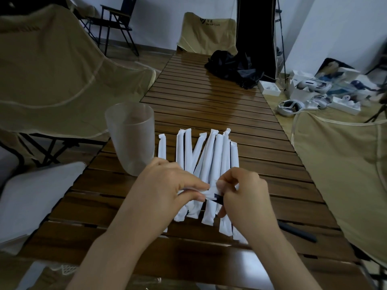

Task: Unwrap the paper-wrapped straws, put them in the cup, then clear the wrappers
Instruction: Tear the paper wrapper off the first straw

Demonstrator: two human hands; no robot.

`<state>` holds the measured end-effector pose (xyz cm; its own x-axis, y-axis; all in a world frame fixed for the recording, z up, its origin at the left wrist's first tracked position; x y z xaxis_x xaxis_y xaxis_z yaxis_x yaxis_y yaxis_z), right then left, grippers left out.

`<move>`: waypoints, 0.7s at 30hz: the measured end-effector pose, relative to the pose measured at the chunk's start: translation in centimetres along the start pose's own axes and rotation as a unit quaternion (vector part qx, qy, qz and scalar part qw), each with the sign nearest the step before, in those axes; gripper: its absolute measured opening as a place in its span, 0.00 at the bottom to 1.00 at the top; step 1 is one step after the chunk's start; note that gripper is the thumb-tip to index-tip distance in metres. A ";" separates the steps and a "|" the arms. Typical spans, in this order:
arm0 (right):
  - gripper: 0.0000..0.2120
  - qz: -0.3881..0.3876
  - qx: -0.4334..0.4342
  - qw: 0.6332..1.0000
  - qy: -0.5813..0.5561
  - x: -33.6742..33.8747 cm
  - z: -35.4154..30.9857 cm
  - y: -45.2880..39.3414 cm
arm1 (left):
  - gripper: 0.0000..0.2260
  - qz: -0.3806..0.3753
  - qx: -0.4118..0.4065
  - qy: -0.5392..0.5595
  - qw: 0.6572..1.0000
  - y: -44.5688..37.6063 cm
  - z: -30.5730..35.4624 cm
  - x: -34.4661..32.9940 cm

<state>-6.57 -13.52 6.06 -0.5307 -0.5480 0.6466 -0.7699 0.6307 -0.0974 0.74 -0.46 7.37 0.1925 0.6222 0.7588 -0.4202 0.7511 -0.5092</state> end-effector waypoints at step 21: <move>0.09 0.038 0.137 0.988 0.052 1.0 -1.2 -0.6 | 0.17 -0.019 0.158 0.037 0.986 1.8 -0.5 -0.1</move>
<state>-6.23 -13.85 7.68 -0.5629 -0.4357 0.7024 -0.8034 0.4879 -0.3413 0.39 0.97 6.20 0.2723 0.6178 0.7377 -0.6653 0.6747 -0.3195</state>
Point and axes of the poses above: each hand's wrist, its own y-axis away from the middle knuckle, its own x-axis out of the back of the hand, z = x × y, the point moved 5 cm from there along -y, towards the middle knuckle, and after that the axes turned 7 degrees about z, right-handed, at the moved point
